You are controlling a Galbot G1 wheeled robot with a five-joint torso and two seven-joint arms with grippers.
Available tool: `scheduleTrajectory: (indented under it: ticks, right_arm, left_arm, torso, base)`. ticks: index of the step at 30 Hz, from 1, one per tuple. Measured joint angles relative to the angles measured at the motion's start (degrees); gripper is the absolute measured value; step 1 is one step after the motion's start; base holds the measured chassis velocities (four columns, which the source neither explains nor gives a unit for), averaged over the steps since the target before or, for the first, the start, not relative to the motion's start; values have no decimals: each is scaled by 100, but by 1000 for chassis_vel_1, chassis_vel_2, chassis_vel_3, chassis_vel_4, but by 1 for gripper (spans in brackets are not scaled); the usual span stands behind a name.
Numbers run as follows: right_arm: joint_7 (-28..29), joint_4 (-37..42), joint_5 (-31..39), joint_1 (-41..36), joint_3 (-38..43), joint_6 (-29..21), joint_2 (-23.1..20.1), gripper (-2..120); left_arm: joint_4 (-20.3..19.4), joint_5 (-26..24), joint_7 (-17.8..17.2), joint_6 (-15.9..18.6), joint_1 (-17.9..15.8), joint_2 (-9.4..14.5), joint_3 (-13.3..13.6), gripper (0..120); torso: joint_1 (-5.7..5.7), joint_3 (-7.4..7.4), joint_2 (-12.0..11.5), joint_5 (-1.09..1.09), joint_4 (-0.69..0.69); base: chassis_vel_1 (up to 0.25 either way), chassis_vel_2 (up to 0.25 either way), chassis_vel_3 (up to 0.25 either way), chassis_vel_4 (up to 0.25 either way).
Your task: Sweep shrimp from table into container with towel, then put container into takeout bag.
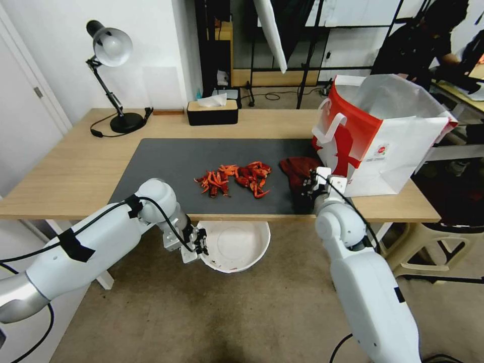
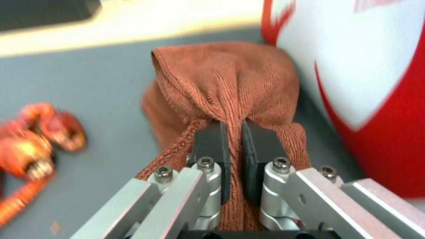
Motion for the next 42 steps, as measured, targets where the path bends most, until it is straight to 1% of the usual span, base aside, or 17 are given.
scheduleTrajectory:
  ticks: [1, 2, 4, 5, 7, 8, 9, 11, 12, 15, 16, 18, 19, 23, 28, 35, 42]
  right_arm:
    - [-144, 6, 10, 32, 8, 122, -76, 5]
    - [-144, 6, 10, 32, 8, 122, -76, 5]
    - [-445, 0, 6, 106, 20, 415, -212, 5]
    - [-445, 0, 6, 106, 20, 415, -212, 5]
    - [-822, -91, -8, 229, 8, 660, -377, 5]
    - [-822, -91, -8, 229, 8, 660, -377, 5]
    - [-947, -143, -32, 282, -9, 724, -436, 5]
    - [-1354, -383, -140, 479, -105, 901, -616, 5]
    - [-1354, -383, -140, 479, -105, 901, -616, 5]
    - [-1749, -766, -206, 798, -332, 1037, -772, 5]
    - [-1749, -766, -206, 798, -332, 1037, -772, 5]
    - [-1895, -1051, -209, 1043, -526, 1060, -789, 5]
    - [-1895, -1051, -209, 1043, -526, 1060, -789, 5]
    - [-1972, -1462, -201, 1300, -814, 993, -708, 5]
    - [-1970, -1598, -204, 1290, -939, 854, -605, 5]
    - [-2038, -1475, -178, 1136, -1034, 718, -602, 5]
    - [-1970, -1053, 48, 857, -1215, 483, -679, 5]
  left_arm:
    - [13, 0, -13, -2, -12, -12, -1, 0]
    - [13, 0, -13, -2, -12, -12, -1, 0]
    - [34, 0, -37, -9, -42, -31, -2, 0]
    - [34, 0, -37, -9, -42, -31, -2, 0]
    - [47, 1, -45, -18, -70, -37, -1, 0]
    - [47, 1, -45, -18, -70, -37, -1, 0]
    - [49, 2, -47, -22, -77, -37, 0, 0]
    - [50, 3, -59, -28, -85, -24, 1, 0]
    - [50, 3, -59, -28, -85, -24, 1, 0]
    - [50, 4, -71, -33, -87, -6, 1, 0]
    - [50, 4, -71, -33, -87, -6, 1, 0]
    - [62, 12, -89, -51, -65, -5, -20, 0]
    - [62, 12, -89, -51, -65, -5, -20, 0]
    - [69, 105, -125, -108, 5, -2, -87, 0]
    - [59, 172, -155, -143, 102, 2, -161, 0]
    - [68, 218, -191, -199, 124, 12, -209, 0]
    - [76, 223, -194, -204, 99, 7, -189, 0]
  torso:
    - [0, 0, 0, 0, 0]
    - [0, 0, 0, 0, 0]
    - [0, 0, 0, 0, -1]
    - [0, 0, 0, 0, -1]
    - [0, 0, 0, 0, 0]
    - [0, 0, 0, 0, 0]
    - [0, 0, 0, 0, 0]
    - [0, 0, 0, 1, -1]
    - [0, 0, 0, 1, -1]
    - [0, 0, 0, -1, 0]
    - [0, 0, 0, -1, 0]
    - [0, 0, 0, -1, 0]
    - [0, 0, 0, -1, 0]
    - [0, 0, 0, -1, 1]
    - [0, 0, 0, -2, 1]
    - [-1, 0, 0, -1, 0]
    - [-1, -1, 0, -1, -1]
  base:
    - [0, 0, 0, 0]
    - [0, 0, 0, 0]
    - [0, 0, 0, 0]
    - [0, 0, 0, 0]
    - [0, 0, 0, 0]
    - [0, 0, 0, 0]
    - [0, 0, 0, 0]
    - [0, 0, 0, 0]
    - [0, 0, 0, 0]
    - [0, 0, 0, 0]
    - [0, 0, 0, 0]
    - [0, 0, 0, 0]
    - [0, 0, 0, 0]
    - [0, 0, 0, 0]
    - [0, 0, 0, 0]
    - [0, 0, 0, 0]
    - [0, 0, 0, 0]
